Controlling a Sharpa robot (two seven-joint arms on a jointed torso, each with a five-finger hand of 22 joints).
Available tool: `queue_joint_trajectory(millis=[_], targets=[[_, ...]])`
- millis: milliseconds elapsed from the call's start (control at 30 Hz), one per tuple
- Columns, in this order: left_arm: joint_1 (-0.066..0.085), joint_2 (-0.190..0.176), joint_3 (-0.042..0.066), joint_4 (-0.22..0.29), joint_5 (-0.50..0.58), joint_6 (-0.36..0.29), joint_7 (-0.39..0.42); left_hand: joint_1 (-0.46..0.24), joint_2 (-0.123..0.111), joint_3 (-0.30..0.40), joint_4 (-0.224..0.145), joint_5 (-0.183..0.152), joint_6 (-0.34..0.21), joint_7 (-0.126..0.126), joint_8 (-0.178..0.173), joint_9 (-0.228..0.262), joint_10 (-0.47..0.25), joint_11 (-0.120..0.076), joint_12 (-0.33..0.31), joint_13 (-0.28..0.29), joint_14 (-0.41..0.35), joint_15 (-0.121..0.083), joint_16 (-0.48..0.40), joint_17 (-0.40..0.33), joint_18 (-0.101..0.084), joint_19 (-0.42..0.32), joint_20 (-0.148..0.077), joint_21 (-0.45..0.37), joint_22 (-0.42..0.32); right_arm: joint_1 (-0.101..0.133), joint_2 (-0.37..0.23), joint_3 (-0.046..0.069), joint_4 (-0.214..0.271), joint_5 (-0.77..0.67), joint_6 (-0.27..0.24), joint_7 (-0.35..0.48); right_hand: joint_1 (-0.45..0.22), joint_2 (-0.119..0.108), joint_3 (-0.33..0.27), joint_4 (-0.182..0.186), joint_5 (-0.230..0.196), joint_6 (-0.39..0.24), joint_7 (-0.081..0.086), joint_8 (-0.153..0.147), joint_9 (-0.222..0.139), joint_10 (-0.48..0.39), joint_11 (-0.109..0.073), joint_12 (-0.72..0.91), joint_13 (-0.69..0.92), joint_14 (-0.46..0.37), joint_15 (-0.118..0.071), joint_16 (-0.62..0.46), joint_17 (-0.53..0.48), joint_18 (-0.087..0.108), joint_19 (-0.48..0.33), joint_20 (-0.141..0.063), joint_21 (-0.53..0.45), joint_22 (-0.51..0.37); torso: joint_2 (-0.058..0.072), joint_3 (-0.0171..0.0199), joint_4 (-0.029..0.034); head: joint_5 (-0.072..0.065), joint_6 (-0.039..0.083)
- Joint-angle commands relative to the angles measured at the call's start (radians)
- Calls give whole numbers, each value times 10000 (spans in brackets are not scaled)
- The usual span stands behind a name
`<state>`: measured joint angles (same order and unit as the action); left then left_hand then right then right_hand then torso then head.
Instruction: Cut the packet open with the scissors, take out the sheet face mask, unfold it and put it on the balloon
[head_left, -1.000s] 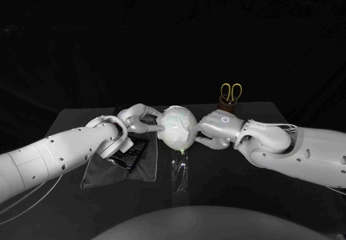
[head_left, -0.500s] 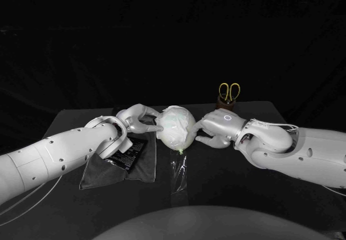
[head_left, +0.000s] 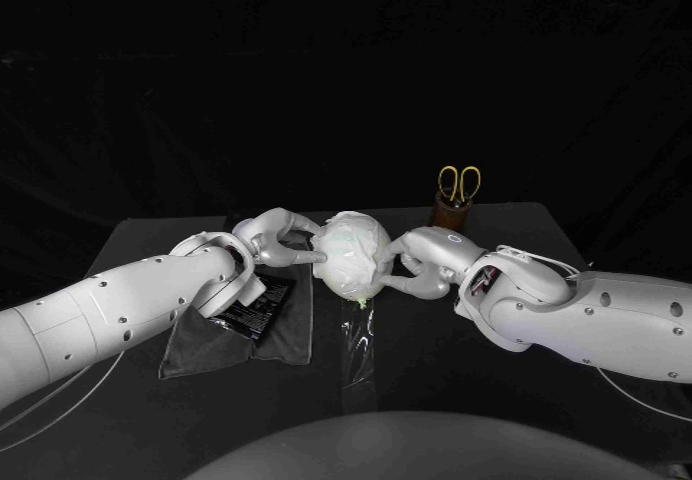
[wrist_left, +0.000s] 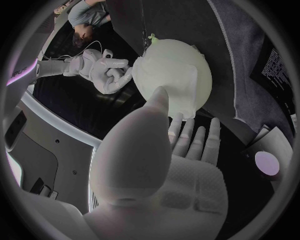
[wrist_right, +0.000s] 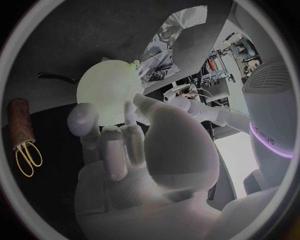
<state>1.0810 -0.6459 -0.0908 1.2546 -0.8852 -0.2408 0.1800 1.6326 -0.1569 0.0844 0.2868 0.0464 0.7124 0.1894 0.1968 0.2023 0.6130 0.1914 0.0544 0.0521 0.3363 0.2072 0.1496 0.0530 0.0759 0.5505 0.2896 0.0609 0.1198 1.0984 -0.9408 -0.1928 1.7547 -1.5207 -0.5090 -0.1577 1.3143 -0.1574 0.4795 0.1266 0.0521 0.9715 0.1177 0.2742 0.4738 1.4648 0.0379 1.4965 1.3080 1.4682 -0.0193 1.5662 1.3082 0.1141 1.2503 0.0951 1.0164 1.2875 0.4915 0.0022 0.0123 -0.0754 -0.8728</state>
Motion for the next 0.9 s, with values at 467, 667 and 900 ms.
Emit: queue_joint_trajectory(millis=[467, 667, 900], targets=[[10, -7, 5, 69, -21, 135, 30, -4, 90, -57, 14, 15, -86, 286, -18, -12, -72, -29, -54, -12, -66, 0, -37, -10, -114, -15, 13, -6, -10, -48, 64, 10, -241, -1082, -2086, -504, 1246, 121, 576, -823, -16, 282, 99, -65, -69, 685, 121, 229, 2232, 1026, 96, 46, 2626, -27, 314, 7, 310, 231, -7, 5, -16, -22, 2], [10, -12, 5, 76, -18, 136, 33, -4, 90, -57, 14, 15, -86, 286, -18, -12, -72, -29, -54, -12, -66, 0, -37, -10, -114, -15, 13, -6, -10, -94, 182, 9, -388, -1689, -1999, -696, 1363, -39, 627, -1041, -11, 304, 122, -132, -128, 628, 141, 162, 2180, 1026, 113, 46, 2626, -6, 238, 19, 217, 229, -3, 1, -8, -29, 2], [10, -31, 5, 96, -10, 135, 33, -4, 90, -57, 14, 15, -86, 286, -18, -12, -72, -29, -54, -12, -66, 0, -37, -10, -114, -15, 13, -6, -10, -271, 324, 10, -545, -2894, -2762, -613, 913, -836, 86, -1003, -60, -7, 238, -231, -171, 520, 256, 46, 2088, 1026, 208, 46, 2626, 109, -209, 81, -490, -64, 6, 4, 9, -1, 2]])
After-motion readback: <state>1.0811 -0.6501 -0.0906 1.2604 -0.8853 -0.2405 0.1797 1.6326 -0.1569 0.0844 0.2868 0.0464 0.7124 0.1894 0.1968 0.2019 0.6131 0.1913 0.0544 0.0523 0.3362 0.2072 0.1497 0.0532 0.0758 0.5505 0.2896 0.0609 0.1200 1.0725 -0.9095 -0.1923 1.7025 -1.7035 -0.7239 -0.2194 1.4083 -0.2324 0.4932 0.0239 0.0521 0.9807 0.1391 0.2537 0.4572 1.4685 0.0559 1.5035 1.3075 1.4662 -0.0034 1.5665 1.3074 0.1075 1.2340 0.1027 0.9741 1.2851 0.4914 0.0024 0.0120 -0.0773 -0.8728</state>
